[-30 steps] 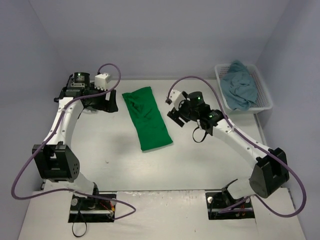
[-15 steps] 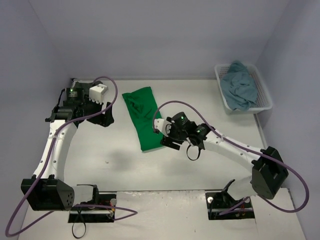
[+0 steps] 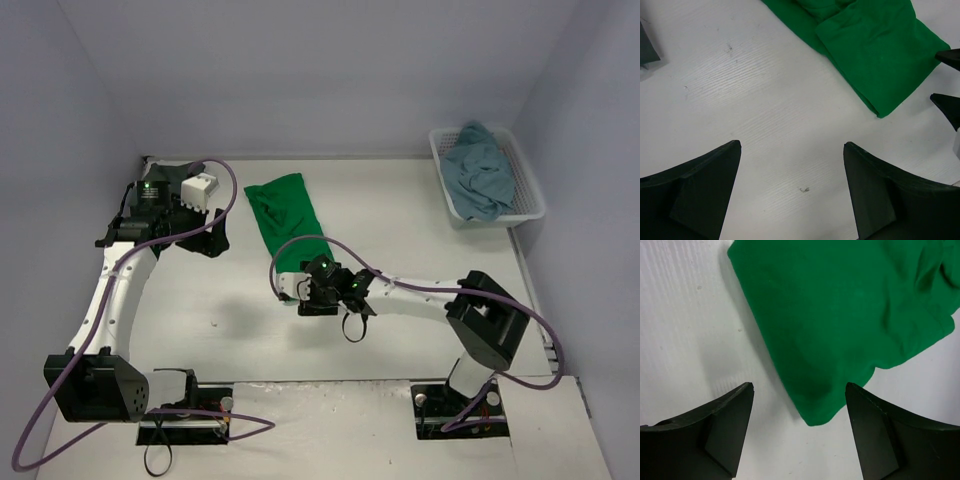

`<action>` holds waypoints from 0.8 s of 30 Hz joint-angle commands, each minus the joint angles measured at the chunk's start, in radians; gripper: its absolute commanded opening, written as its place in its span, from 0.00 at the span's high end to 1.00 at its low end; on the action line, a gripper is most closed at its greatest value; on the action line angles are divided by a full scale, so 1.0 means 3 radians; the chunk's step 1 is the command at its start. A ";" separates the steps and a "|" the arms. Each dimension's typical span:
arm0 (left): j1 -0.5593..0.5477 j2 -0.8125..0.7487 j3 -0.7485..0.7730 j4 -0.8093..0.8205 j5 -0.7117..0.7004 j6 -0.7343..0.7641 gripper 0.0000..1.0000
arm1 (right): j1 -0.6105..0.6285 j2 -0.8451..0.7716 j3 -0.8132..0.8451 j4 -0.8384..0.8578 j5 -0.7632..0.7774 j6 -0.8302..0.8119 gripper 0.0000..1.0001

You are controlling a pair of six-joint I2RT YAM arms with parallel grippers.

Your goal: Fold and stack the t-shirts

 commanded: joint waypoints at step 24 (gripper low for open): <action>0.0002 0.0092 0.0182 0.0168 0.0122 -0.0057 0.23 | -0.0013 0.0450 -0.0212 0.0798 -0.0032 -0.0380 0.29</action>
